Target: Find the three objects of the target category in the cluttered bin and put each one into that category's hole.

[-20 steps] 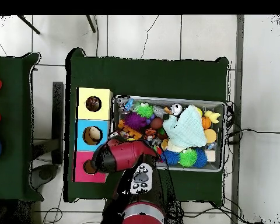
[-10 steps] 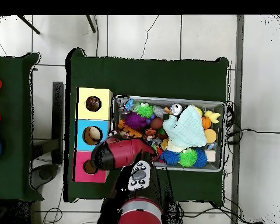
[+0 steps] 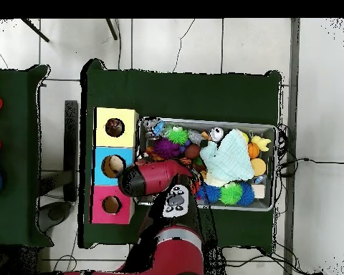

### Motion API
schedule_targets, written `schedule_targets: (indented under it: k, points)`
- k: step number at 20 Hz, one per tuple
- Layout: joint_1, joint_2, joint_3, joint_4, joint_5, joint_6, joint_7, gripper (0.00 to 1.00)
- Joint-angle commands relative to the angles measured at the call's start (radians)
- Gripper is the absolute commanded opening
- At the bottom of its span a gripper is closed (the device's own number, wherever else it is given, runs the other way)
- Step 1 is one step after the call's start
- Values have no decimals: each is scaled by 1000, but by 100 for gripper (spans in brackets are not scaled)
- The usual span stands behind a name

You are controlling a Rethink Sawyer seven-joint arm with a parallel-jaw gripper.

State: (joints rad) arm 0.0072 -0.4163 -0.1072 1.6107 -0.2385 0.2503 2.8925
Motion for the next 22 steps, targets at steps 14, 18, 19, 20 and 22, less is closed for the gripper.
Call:
schedule_targets:
  k: [14, 18, 19, 20, 22]
  points:
    - [-126, 65, 206, -138, -149, 178, -286, 0]
    - [-142, 65, 227, -141, -178, 187, -283, 0]
    - [-142, 64, 229, -140, -183, 188, -276, 0]
    - [-142, 62, 231, -138, -188, 189, -269, 0]
    - [-133, 59, 224, -140, -207, 181, -257, 0]
